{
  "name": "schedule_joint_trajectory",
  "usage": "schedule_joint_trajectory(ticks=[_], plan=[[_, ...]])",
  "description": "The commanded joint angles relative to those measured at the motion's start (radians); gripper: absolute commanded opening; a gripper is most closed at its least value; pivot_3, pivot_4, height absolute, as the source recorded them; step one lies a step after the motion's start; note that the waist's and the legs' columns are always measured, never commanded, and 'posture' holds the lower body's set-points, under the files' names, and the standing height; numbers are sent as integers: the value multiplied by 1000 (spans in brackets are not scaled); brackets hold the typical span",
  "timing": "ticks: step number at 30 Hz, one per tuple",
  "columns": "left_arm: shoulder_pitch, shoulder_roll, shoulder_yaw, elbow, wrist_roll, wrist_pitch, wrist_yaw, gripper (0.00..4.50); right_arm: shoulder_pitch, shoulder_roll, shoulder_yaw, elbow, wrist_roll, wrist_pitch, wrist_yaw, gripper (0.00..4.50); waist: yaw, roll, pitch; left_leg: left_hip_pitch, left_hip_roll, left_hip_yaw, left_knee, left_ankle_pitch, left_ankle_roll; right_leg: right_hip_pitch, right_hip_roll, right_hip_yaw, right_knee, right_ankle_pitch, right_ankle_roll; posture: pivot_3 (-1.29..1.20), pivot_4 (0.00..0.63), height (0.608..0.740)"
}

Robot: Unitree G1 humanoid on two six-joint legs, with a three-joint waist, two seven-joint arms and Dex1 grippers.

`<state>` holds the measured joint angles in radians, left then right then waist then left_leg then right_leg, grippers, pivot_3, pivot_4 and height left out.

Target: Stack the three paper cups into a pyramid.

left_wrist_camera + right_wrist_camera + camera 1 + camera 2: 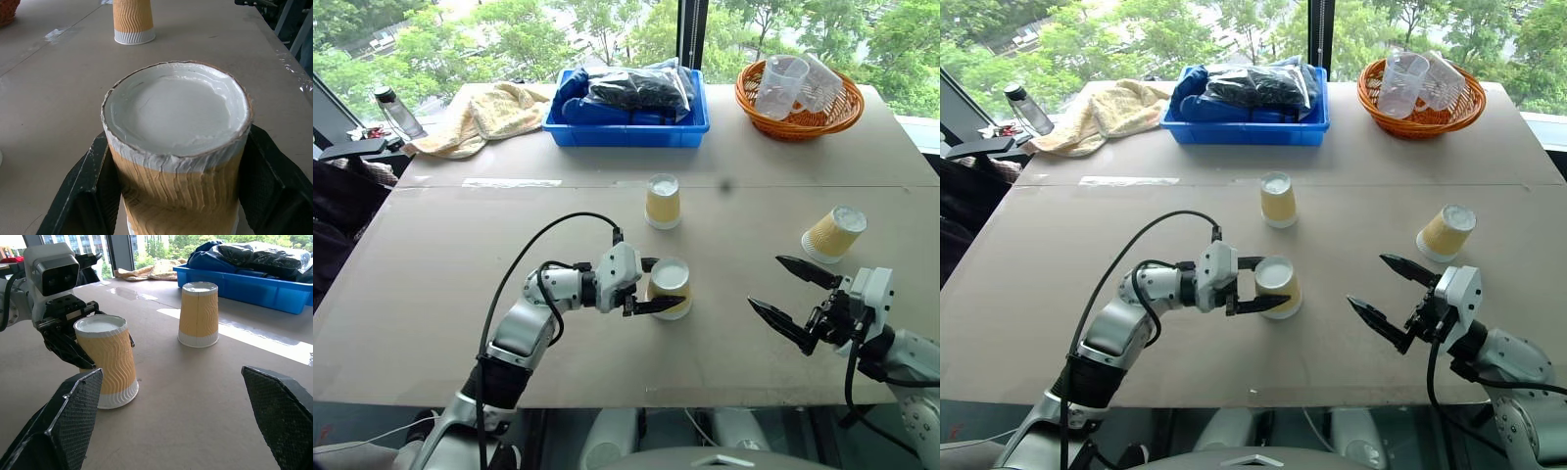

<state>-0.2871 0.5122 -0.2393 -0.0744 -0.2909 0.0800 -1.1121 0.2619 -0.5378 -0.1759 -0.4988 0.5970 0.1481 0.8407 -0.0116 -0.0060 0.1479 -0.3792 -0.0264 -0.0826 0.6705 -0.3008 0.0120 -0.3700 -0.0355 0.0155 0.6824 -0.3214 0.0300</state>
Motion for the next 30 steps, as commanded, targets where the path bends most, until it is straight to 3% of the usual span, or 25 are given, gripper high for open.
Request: schedule_joint_trajectory(ticks=[1, 8, 14, 20, 24, 30], plan=[[7, 12, 9, 11, 21, -48, -9, 4247, 7, 8, -11, -34, 3, -18, -9, 4500, 0, 0, 0, 0, 0, 0, 0, 0, 0, 0, 0, 0, 0, 0, 0, 0, 150, 740], [53, 37, 73, -76, -34, -42, 5, 4379, -20, 14, 0, -6, 2, -18, 3, 4500, -4, 0, 0, 0, 0, 0, 0, 0, 0, 0, 0, 0, 0, 0, 0, 0, 150, 740], [166, 104, 297, -327, -300, 196, 109, 4379, -147, 31, 50, 80, -45, 18, -40, 4500, -3, 0, 0, 0, 1, 0, 0, 0, 0, 0, 0, 0, 1, 0, 0, 0, 150, 740], [293, 226, 555, -345, -403, 311, 144, 4379, -423, 105, 186, 273, -196, 42, -123, 4500, -9, 1, 1, 1, 1, 0, 0, 0, 0, -1, 0, 1, 2, 0, 0, 0, 150, 740], [328, 308, 728, -287, -427, 342, 129, 4379, -671, 209, 270, 510, -319, 6, -185, 4500, -9, 1, 2, -1, 0, 2, 0, 2, -3, -6, 0, 2, 7, 0, 0, 0, 150, 740], [331, 373, 842, -268, -498, 406, 97, 4379, -901, 325, 303, 783, -362, -53, -158, 4500, -8, 1, 2, -1, 0, 2, 0, 2, -3, -8, 0, 2, 9, 0, -1, 0, 150, 740]])
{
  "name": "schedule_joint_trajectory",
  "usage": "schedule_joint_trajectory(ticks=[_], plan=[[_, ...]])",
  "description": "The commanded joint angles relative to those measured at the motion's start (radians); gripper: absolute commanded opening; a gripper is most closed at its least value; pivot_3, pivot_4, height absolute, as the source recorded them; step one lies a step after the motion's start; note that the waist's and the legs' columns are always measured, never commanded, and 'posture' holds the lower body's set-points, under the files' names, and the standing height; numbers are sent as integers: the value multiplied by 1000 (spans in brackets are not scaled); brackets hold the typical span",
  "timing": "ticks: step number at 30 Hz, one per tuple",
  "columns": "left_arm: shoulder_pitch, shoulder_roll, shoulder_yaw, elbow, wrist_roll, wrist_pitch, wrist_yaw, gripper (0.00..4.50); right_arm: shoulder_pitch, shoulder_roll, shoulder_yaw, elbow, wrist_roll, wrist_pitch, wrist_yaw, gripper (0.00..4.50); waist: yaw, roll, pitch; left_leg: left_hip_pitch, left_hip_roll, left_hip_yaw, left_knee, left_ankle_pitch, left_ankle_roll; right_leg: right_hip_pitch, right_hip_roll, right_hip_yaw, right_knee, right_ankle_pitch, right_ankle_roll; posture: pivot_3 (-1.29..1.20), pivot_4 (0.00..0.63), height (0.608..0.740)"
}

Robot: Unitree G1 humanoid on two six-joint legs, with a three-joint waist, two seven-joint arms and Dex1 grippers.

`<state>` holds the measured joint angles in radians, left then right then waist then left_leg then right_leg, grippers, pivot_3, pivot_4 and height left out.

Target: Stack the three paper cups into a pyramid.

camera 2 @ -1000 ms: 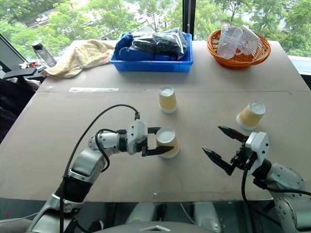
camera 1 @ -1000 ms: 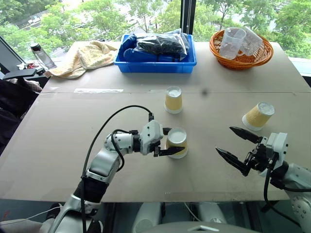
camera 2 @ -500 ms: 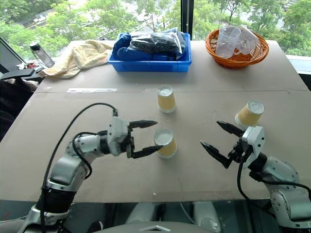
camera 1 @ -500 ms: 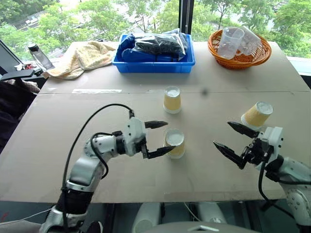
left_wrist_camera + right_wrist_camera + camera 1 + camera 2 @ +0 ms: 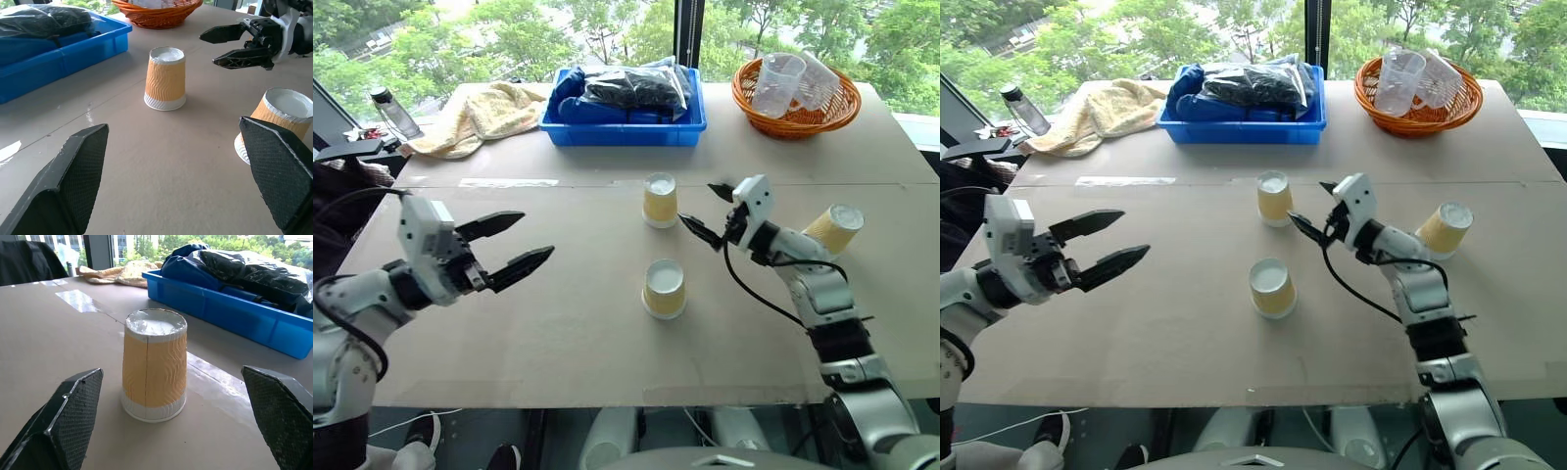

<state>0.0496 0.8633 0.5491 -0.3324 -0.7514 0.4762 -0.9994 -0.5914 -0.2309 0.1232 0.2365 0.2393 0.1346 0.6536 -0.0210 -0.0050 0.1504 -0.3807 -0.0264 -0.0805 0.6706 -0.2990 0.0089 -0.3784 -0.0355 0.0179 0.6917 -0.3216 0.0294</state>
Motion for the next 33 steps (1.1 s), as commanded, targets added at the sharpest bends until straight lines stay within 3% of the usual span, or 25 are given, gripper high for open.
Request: schedule_joint_trajectory(ticks=[1, 12, 26, 29, 32, 33], plan=[[-4, 30, 64, -12, -44, 17, -23, 4379, -70, 33, 8, 72, -3, -42, 43, 4500, 1, 0, 0, 0, 0, 0, 0, 0, 0, 0, 0, 0, 0, 0, 0, 0, 150, 740], [-21, 46, 81, -44, -62, 52, -14, 4379, -256, 153, -10, 366, -60, -110, -19, 4500, -33, 1, 0, 1, 0, 0, -1, 1, -2, -2, 0, 1, 3, 0, 0, 0, 150, 740], [-24, 43, 85, -34, -60, 51, -19, 4379, -364, 213, -26, 577, -98, -187, 2, 4500, -49, 1, 1, 0, 0, 1, -1, 1, -2, -4, 0, 2, 4, 0, 0, 0, 150, 740], [-25, 44, 81, -28, -57, 49, -25, 4500, -357, 210, -27, 571, -99, -185, 20, 3634, -49, 1, 1, 0, 0, 1, -1, 1, -2, -4, 0, 2, 4, 0, 0, 0, 150, 740], [-34, 44, 70, -17, -49, 43, -28, 4500, -353, 209, -37, 559, -95, -179, 22, 2211, -49, 1, 1, 0, 0, 1, -1, 1, -2, -4, 0, 2, 4, 0, 0, 0, 150, 740], [-38, 44, 64, -15, -48, 42, -28, 4500, -352, 207, -39, 556, -95, -177, 22, 2116, -49, 1, 1, 0, 0, 1, -1, 1, -2, -4, 0, 2, 4, 0, 0, 0, 150, 740]])
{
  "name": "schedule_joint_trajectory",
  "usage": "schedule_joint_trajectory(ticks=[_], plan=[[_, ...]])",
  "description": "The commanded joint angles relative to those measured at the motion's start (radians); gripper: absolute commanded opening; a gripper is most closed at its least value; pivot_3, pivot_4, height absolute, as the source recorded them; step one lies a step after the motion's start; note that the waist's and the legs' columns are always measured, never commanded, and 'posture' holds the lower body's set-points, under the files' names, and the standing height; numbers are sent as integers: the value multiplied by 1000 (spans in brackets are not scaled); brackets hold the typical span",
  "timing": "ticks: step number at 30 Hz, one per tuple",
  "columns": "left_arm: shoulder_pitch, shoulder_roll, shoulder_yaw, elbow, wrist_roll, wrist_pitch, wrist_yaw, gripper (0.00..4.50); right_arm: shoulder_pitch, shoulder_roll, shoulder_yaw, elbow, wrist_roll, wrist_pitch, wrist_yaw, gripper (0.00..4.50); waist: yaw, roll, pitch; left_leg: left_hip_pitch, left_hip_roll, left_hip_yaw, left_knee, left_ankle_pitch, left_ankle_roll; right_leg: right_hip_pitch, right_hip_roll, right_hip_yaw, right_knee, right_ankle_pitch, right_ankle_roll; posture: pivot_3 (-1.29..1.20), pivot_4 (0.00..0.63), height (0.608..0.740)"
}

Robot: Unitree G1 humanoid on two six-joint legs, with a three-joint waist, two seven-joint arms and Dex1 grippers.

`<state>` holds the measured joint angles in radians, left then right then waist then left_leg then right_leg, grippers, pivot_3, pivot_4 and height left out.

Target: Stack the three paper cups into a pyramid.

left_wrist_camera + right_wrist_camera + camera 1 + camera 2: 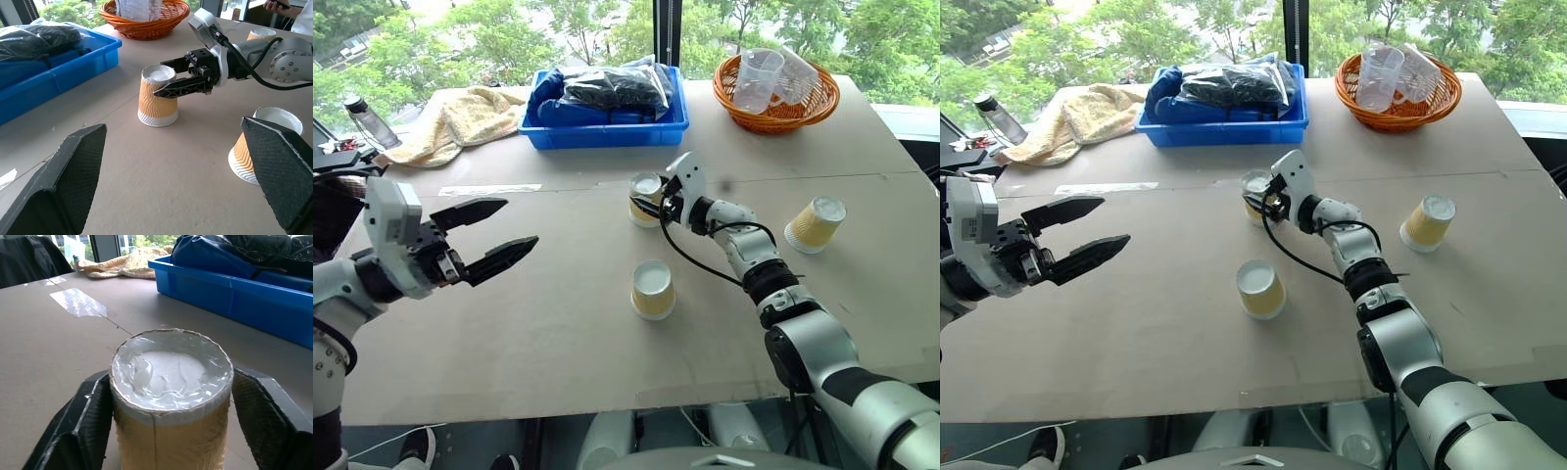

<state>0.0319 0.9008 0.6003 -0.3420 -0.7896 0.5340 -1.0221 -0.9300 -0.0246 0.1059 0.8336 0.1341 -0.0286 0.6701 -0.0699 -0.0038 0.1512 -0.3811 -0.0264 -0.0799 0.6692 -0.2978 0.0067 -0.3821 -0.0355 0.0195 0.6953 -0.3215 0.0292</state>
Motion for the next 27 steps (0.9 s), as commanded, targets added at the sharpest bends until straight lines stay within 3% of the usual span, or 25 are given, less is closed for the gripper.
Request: schedule_joint_trajectory(ticks=[1, 4, 8, 14, 23, 27], plan=[[-24, 6, 6, -5, -9, -16, -6, 4500, -11, -2, -23, -48, 10, -11, 8, 2116, 0, 0, 0, 0, 0, 0, 0, 0, 0, 0, 0, 0, 0, 0, 0, 0, 150, 740], [-44, 8, -22, -5, -10, -10, -12, 4500, 13, -17, -33, -109, 16, -14, 6, 2116, 1, 0, 0, 0, 0, 0, 0, 0, 0, 0, 0, 0, 0, 0, 0, 0, 150, 740], [-83, 10, -82, -27, -7, -8, -17, 4500, 125, -87, -40, -335, 69, 63, 74, 2116, 7, 0, 0, -1, 0, 0, 0, 0, 0, 0, 0, 0, 0, 0, 0, 0, 150, 740], [-167, 16, -233, -75, -14, 14, -44, 4500, 374, -282, -54, -756, 185, 251, 197, 2116, 27, 0, 0, -2, 0, -1, 0, 0, 0, 0, -1, -1, -1, 0, 0, 0, 150, 740], [-329, 53, -443, -27, 23, 15, -231, 4500, 736, -491, -94, -1206, 331, 443, 237, 2116, 29, 1, 2, -2, 0, 1, 0, 0, 1, 0, 0, 1, -1, 0, 0, 0, 150, 740], [-396, 54, -515, 32, 61, -10, -311, 4500, 847, -524, -76, -1287, 346, 449, 239, 2116, 34, 0, 2, -2, 0, 1, 1, -1, 1, 1, 0, 0, -1, 0, 0, 0, 150, 740]])
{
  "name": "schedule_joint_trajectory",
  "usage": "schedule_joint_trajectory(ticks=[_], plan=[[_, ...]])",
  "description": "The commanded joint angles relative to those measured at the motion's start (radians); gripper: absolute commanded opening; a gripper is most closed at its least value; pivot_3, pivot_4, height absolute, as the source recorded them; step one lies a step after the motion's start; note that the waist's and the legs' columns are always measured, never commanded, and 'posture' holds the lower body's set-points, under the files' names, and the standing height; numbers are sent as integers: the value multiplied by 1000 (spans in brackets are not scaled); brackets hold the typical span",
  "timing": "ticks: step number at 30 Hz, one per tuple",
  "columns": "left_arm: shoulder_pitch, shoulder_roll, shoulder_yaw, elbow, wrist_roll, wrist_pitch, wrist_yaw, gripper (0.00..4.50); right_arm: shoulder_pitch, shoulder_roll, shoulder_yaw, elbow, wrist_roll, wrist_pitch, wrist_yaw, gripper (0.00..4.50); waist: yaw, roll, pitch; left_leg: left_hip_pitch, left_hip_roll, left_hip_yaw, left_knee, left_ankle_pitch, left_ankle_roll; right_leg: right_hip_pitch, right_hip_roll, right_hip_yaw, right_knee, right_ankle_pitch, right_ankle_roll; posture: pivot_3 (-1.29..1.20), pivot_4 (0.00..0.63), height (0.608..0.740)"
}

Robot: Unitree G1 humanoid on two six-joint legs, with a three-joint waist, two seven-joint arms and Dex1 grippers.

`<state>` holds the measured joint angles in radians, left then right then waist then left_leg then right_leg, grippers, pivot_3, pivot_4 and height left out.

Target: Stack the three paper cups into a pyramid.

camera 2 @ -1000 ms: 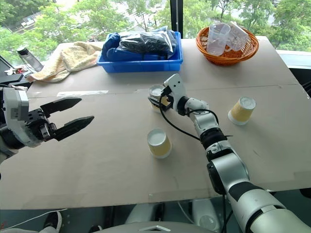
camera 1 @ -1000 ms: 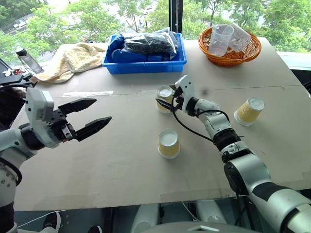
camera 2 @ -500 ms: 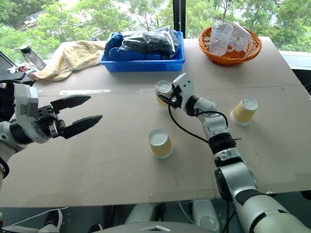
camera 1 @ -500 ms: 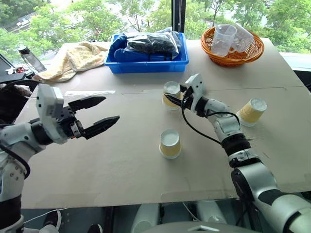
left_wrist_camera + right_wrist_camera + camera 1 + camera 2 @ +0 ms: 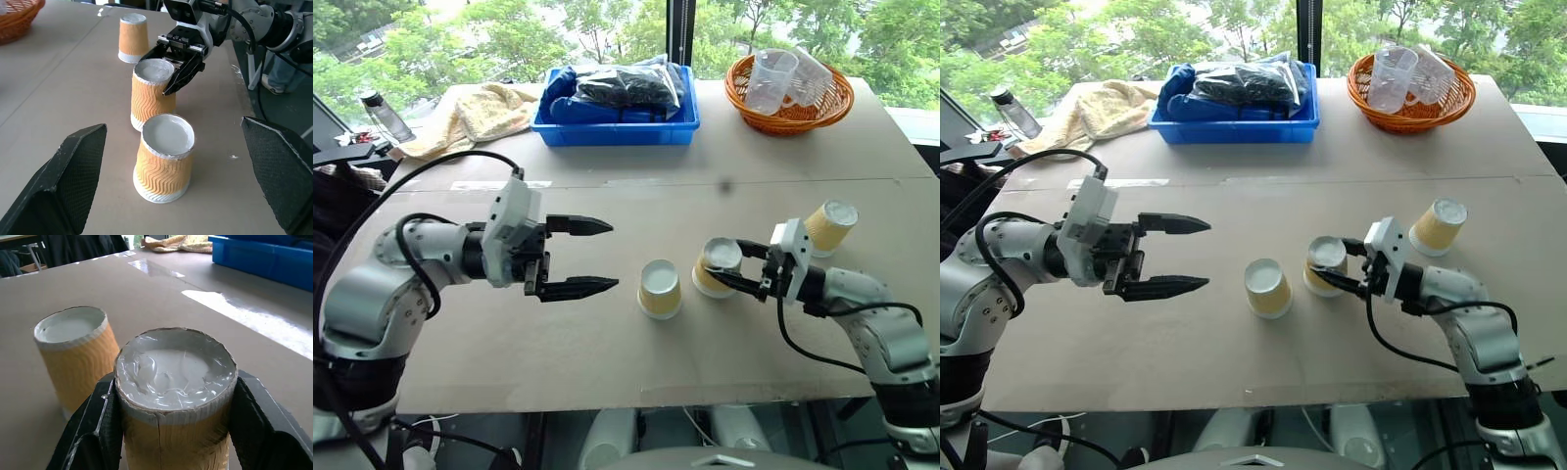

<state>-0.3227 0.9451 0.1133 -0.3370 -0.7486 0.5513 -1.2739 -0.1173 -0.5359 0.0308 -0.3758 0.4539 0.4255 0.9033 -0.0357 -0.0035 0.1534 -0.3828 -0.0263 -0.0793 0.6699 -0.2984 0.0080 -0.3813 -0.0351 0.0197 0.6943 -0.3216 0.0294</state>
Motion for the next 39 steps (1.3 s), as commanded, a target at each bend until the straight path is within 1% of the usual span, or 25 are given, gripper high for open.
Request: schedule_joint_trajectory(ticks=[1, 5, 9, 16, 22, 23, 24, 25, 27, 31, 33, 35, 37, 39], plan=[[-59, 10, -41, 44, 30, -34, -80, 4500, 48, -14, 5, -85, 23, -9, 5, 2116, -1, -1, 1, 0, 0, 0, 0, 0, 0, 0, 0, 0, 0, 0, 0, 0, 150, 740], [-129, 4, -88, 98, 57, -52, -148, 4500, 72, 0, 38, -107, -3, -39, -10, 2116, -5, -2, 1, 2, 0, 0, 1, -1, 2, 1, 1, 0, 1, 0, 0, 0, 150, 740], [-156, 0, -108, 119, 77, -58, -177, 4500, 80, 23, 73, -109, -26, -73, -27, 2116, -4, -2, 2, 1, 0, 0, 1, 0, 0, 2, 1, 0, 1, 0, 0, 0, 150, 740], [-164, 2, -111, 120, 90, -59, -203, 4500, 85, 45, 104, -72, -57, -123, -38, 2116, -3, -4, 3, 1, 0, -1, 1, 0, 0, 2, 1, -1, 0, 0, 0, 0, 150, 740], [-164, 0, -105, 122, 96, -58, -209, 4500, 89, 50, 105, -48, -43, -135, -34, 2116, -4, -4, 3, 1, 0, -1, 1, 0, 0, 2, 1, -1, 0, 0, 0, 0, 150, 740], [-161, 3, -109, 123, 105, -64, -214, 4500, 86, 49, 101, -44, -39, -136, -32, 3240, -4, -4, 3, 1, 0, -1, 1, 0, 0, 2, 1, 0, 1, 0, 0, 0, 150, 740], [-158, 5, -112, 127, 113, -70, -217, 4500, 84, 47, 98, -42, -36, -137, -31, 3395, -4, -4, 3, 1, 0, -1, 1, 0, 0, 2, 1, 0, 1, 0, 0, 0, 150, 740], [-158, 5, -113, 131, 119, -74, -219, 4500, 82, 46, 94, -40, -31, -136, -29, 3952, -4, -4, 3, 1, 0, -1, 1, 0, 0, 2, 1, -1, 1, 0, 0, 0, 150, 740], [-159, 3, -111, 134, 121, -77, -220, 4500, 81, 41, 86, -43, -23, -132, -27, 4481, -3, -4, 3, 1, 0, -1, 1, 0, 0, 2, 1, -1, 1, 0, 0, 0, 150, 740], [-163, -2, -109, 136, 127, -81, -221, 4500, 86, 31, 49, -63, 2, -129, -37, 4481, -3, -4, 3, 1, 0, -1, 2, 0, 0, 2, 1, -1, 1, 0, 0, 0, 150, 740], [-166, -6, -102, 132, 119, -74, -214, 4500, 111, 16, 9, -94, 35, -120, -39, 4481, -2, -4, 3, 1, 0, -1, 2, 0, 0, 2, 1, -1, 1, 0, 0, 0, 150, 740], [-171, -8, -90, 124, 103, -62, -207, 4500, 147, -6, -49, -135, 78, -100, -49, 4481, 1, -4, 3, 1, 0, -1, 2, 0, 0, 2, 1, -1, 1, 0, 0, 0, 150, 740], [-185, -21, -63, 114, 55, -20, -181, 4500, 196, -24, -129, -177, 116, -79, -79, 4481, 5, -4, 3, 0, 0, -1, 2, 0, 0, 2, 1, -1, 0, 0, 0, 0, 150, 740], [-216, -44, -34, 121, 7, 23, -139, 4500, 239, -33, -242, -224, 192, -41, -127, 4481, 5, -4, 4, 1, 0, -2, 2, 0, 0, 3, 1, -2, 1, 0, 0, 0, 150, 740]])
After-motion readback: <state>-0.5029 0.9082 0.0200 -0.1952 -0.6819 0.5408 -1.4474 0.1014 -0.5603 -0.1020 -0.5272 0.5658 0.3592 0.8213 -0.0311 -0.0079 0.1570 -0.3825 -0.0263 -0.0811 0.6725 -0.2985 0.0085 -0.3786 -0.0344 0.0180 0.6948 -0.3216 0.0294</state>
